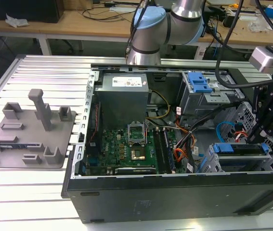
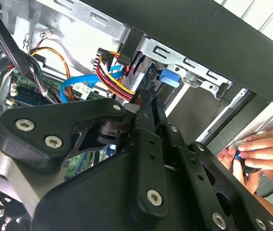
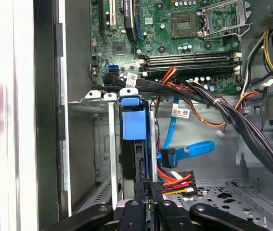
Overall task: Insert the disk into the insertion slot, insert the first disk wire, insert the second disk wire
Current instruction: 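Insert the first disk wire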
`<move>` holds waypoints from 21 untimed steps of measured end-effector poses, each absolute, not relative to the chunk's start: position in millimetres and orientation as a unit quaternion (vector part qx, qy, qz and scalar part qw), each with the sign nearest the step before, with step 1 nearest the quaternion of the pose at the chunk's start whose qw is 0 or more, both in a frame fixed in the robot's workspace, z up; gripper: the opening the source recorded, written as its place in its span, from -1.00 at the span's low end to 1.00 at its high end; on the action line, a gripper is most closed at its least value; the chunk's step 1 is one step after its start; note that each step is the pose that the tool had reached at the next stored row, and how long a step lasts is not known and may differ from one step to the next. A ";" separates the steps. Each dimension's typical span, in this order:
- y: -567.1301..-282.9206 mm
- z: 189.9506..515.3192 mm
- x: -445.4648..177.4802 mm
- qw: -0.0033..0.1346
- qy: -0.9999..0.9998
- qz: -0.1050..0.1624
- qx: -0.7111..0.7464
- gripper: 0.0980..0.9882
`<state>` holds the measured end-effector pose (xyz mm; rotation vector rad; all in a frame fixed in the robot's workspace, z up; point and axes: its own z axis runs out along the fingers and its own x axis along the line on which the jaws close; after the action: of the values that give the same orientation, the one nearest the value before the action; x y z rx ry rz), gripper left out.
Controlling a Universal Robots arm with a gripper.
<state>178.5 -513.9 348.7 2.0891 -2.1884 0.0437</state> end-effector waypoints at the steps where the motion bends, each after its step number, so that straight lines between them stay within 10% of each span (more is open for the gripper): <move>1: -513.9 348.6 178.3 0.058 -0.722 0.014 0.689 -0.86; 21: -514.3 344.2 178.1 0.058 -0.722 0.014 0.689 -0.86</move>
<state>178.1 -514.3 344.2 2.0892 -2.1884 0.0435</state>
